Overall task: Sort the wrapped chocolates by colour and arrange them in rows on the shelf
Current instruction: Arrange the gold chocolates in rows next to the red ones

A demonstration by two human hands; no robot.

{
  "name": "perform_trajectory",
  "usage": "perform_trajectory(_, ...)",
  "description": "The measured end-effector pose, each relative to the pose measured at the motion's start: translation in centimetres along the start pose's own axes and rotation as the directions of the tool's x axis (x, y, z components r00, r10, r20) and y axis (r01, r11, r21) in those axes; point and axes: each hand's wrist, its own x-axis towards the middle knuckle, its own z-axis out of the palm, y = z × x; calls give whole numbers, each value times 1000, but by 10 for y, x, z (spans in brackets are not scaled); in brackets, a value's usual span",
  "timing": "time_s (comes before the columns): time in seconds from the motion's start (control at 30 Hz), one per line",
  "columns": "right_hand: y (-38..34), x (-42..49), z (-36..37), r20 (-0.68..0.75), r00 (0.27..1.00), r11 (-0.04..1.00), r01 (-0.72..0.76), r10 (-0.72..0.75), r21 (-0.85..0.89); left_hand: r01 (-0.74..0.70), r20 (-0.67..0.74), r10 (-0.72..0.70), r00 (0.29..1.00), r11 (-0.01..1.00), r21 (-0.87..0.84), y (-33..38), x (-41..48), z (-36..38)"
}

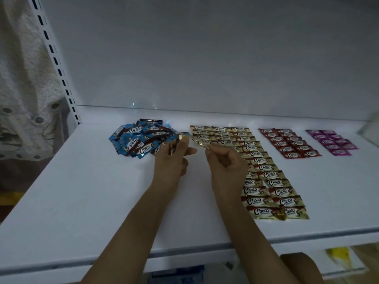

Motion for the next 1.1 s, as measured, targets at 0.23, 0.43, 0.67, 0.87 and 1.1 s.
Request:
perform_trajectory(0.23, 7, 0, 1, 80, 984, 983, 167, -161, -71, -32, 15, 32, 999, 999, 16, 1, -2, -1)
perform_trajectory(0.43, 3, -2, 1, 129, 972, 975, 207, -196, -82, -53, 6, 53, 999, 998, -13, 1, -3, -1)
perform_trajectory(0.67, -3, -6, 5, 212, 977, 995, -34, 14, 94, -64, 17, 65, 998, 996, -63, -1, 1, -4)
perform_trajectory(0.87, -4, -5, 5, 198, 979, 992, -70, 47, 106, -96, 28, 96, 995, 995, -12, 0, -2, 2)
perform_trajectory(1.1, -4, -4, 4, 152, 987, 993, -72, 58, 92, -122, 93, 116, 989, 990, 70, 4, -7, 2)
